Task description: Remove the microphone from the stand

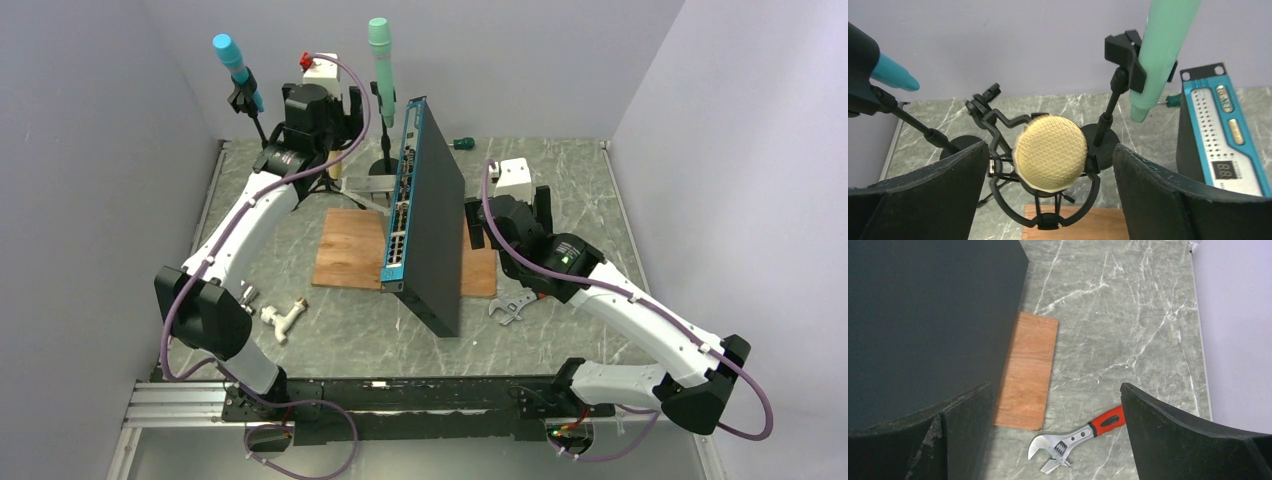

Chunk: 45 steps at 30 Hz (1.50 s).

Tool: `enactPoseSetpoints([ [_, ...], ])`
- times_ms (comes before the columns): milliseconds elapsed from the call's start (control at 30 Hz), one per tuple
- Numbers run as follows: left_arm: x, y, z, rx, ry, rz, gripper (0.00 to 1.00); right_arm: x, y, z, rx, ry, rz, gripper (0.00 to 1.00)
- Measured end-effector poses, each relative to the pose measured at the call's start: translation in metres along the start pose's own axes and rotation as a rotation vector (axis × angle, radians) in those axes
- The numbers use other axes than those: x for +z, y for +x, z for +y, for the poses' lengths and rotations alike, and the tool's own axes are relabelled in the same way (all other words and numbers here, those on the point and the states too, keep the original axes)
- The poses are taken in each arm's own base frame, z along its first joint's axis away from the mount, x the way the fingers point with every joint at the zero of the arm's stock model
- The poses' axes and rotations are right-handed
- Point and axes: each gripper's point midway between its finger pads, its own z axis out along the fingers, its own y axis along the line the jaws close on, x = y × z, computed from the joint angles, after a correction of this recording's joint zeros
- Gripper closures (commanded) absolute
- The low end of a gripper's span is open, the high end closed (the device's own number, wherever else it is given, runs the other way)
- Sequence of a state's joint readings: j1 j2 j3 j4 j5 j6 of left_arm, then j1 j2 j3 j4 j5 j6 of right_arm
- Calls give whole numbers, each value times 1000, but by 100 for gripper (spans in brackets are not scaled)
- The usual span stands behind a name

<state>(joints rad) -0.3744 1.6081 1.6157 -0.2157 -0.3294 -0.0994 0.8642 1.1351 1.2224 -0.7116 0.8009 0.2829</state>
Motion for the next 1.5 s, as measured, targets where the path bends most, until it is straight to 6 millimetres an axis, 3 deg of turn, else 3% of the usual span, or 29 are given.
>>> enactPoseSetpoints([
  [267, -10, -38, 2, -49, 2, -57, 16, 0, 0, 0, -2, -1, -1, 0],
  [600, 6, -14, -1, -23, -3, 21, 25, 0, 1, 7, 4, -41, 4, 0],
  [833, 15, 6, -1, -2, -16, 76, 69, -2, 0, 8, 12, -50, -2, 0],
  [1000, 12, -3, -1, 5, -14, 69, 82, -1, 3, 8, 10, -50, 1, 0],
  [1200, 6, -30, 0, 6, -11, 29, 100, 0, 3, 9, 11, -51, 0, 0],
  [1500, -21, -118, 3, -18, 3, -159, 100, 4, 2, 13, 14, -52, -2, 0],
])
